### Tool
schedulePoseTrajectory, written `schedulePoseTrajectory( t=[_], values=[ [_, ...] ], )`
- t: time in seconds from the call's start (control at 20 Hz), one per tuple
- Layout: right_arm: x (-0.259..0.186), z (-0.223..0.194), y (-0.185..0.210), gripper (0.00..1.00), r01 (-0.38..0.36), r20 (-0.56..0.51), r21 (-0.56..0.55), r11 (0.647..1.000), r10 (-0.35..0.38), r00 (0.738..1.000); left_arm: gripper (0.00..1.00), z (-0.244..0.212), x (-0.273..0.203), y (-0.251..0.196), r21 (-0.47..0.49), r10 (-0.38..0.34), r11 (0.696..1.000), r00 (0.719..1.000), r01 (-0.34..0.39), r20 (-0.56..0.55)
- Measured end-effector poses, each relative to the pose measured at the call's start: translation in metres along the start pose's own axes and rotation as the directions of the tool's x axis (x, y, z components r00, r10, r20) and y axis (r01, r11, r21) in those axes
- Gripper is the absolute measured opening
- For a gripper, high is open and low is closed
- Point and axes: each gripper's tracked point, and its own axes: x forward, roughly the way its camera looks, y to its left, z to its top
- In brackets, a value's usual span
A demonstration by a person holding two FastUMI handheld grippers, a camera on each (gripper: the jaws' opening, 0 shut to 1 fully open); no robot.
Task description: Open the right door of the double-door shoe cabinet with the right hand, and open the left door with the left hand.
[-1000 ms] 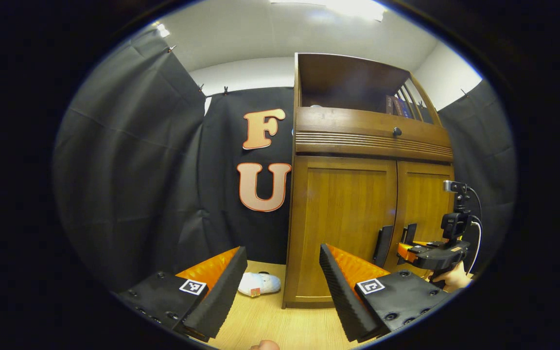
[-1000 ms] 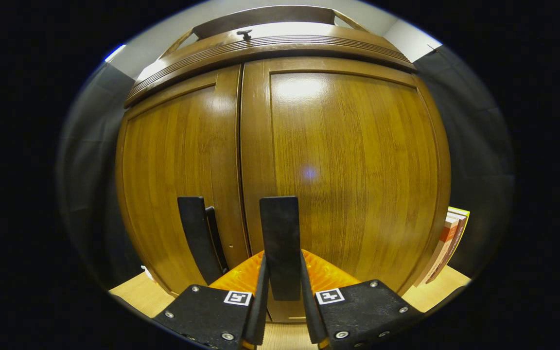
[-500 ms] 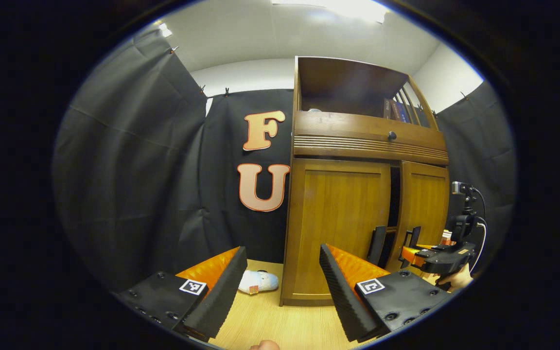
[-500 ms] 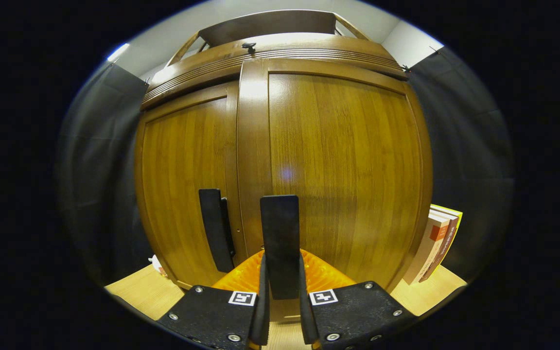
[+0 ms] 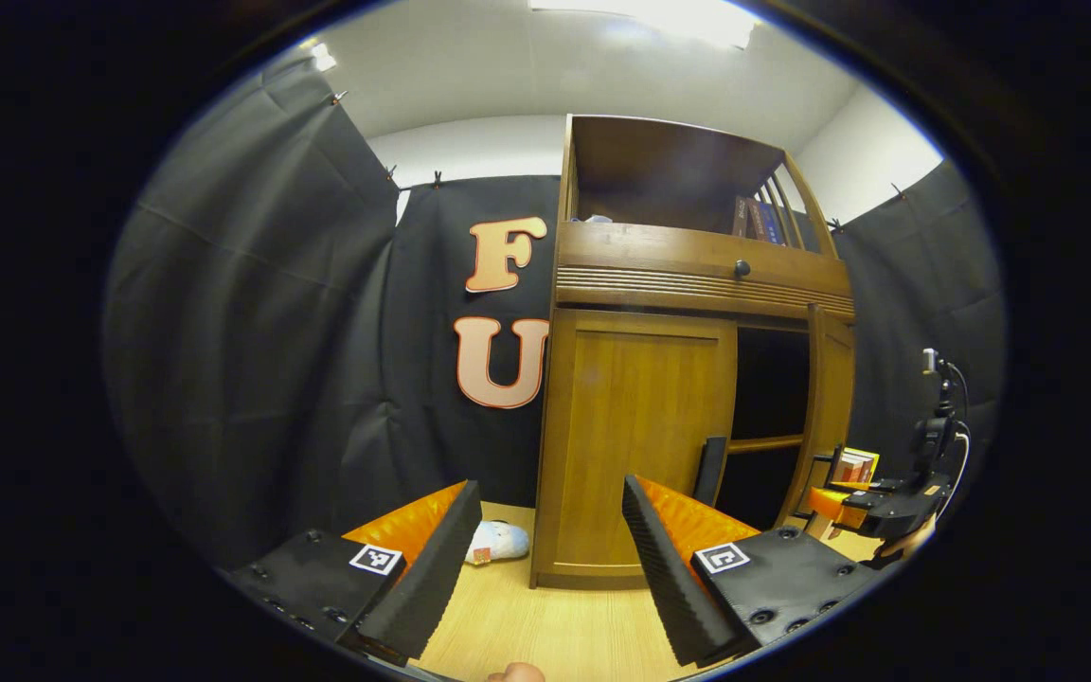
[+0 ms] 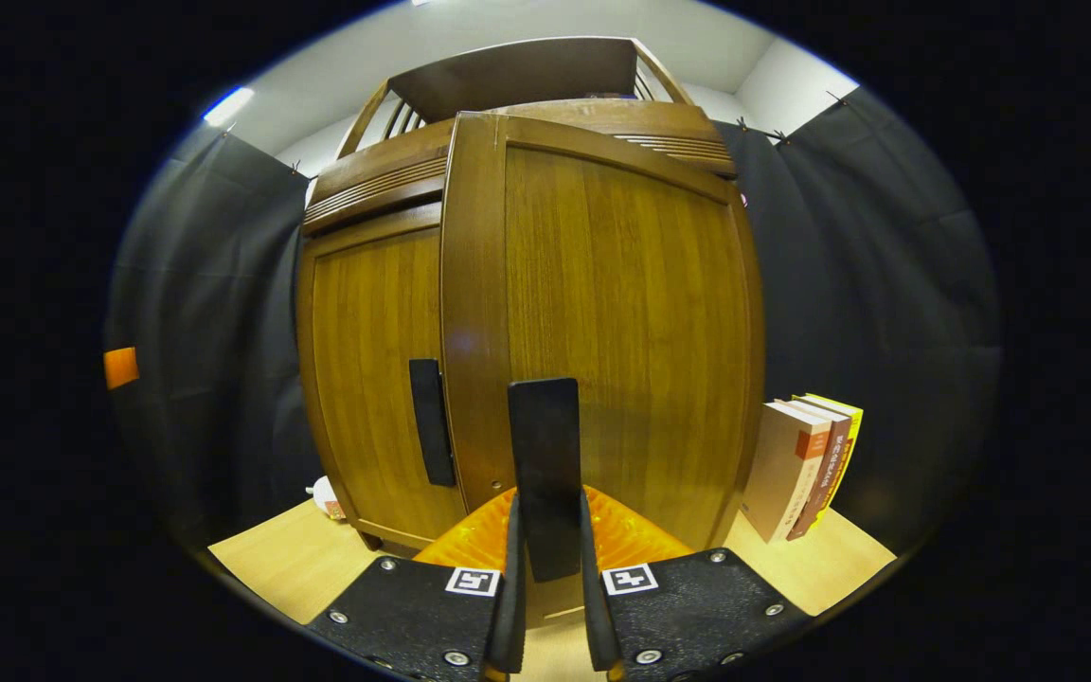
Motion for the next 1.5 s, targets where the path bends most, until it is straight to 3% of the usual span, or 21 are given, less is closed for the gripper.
schedulePoseTrajectory(
  t=[0.45, 0.5, 0.6, 0.7, 0.75, 0.85, 0.95, 1.05, 1.1, 1.3, 1.35, 1.5],
  values=[
    [-0.054, 0.003, -0.04, 0.18, 0.052, 0.021, -0.009, 0.999, -0.052, 0.998, 0.99, 0.002, -0.019, -0.008, -0.001, -0.014, 1.0, 1.0, 0.014, 0.005],
    [-0.058, 0.004, -0.045, 0.22, 0.066, 0.026, -0.021, 0.998, -0.065, 0.998, 0.99, 0.003, -0.02, -0.01, 0.0, -0.016, 1.0, 1.0, 0.016, 0.007],
    [-0.066, 0.003, -0.056, 0.07, 0.086, 0.029, -0.038, 0.996, -0.085, 0.996, 0.99, 0.003, -0.02, -0.014, -0.001, -0.022, 1.0, 1.0, 0.022, 0.006],
    [-0.072, 0.003, -0.064, 0.1, 0.094, 0.023, -0.029, 0.995, -0.093, 0.995, 0.99, 0.001, -0.024, -0.015, -0.001, -0.03, 1.0, 1.0, 0.03, 0.005],
    [-0.074, 0.003, -0.067, 0.03, 0.093, 0.022, -0.027, 0.995, -0.093, 0.995, 0.99, 0.001, -0.023, -0.019, 0.0, -0.036, 0.999, 0.999, 0.036, 0.005],
    [-0.079, 0.003, -0.075, 0.14, 0.101, 0.024, -0.03, 0.994, -0.1, 0.995, 0.99, 0.0, -0.024, -0.023, 0.003, -0.041, 0.999, 0.999, 0.041, 0.004],
    [-0.084, 0.003, -0.083, 0.07, 0.114, 0.028, -0.038, 0.993, -0.113, 0.993, 0.99, -0.001, -0.023, -0.025, 0.011, -0.043, 0.999, 0.999, 0.043, 0.0],
    [-0.089, 0.003, -0.09, 0.13, 0.127, 0.033, -0.04, 0.991, -0.126, 0.992, 0.99, -0.002, -0.023, -0.028, 0.019, -0.046, 0.999, 0.999, 0.046, -0.002],
    [-0.091, 0.003, -0.094, 0.02, 0.134, 0.036, -0.036, 0.99, -0.132, 0.991, 0.98, -0.001, -0.023, -0.031, 0.021, -0.049, 0.999, 0.999, 0.049, -0.002],
    [-0.098, 0.002, -0.108, 0.02, 0.151, 0.042, -0.05, 0.987, -0.149, 0.988, 0.94, -0.003, -0.024, -0.043, 0.016, -0.069, 0.997, 0.998, 0.069, -0.006],
    [-0.1, 0.003, -0.113, 0.02, 0.156, 0.043, -0.05, 0.986, -0.154, 0.987, 0.99, -0.003, -0.024, -0.045, 0.017, -0.074, 0.997, 0.997, 0.074, -0.008],
    [-0.105, 0.004, -0.129, 0.02, 0.169, 0.048, -0.049, 0.984, -0.167, 0.985, 0.99, -0.006, -0.022, -0.052, 0.021, -0.08, 0.997, 0.997, 0.08, -0.012]
  ],
)
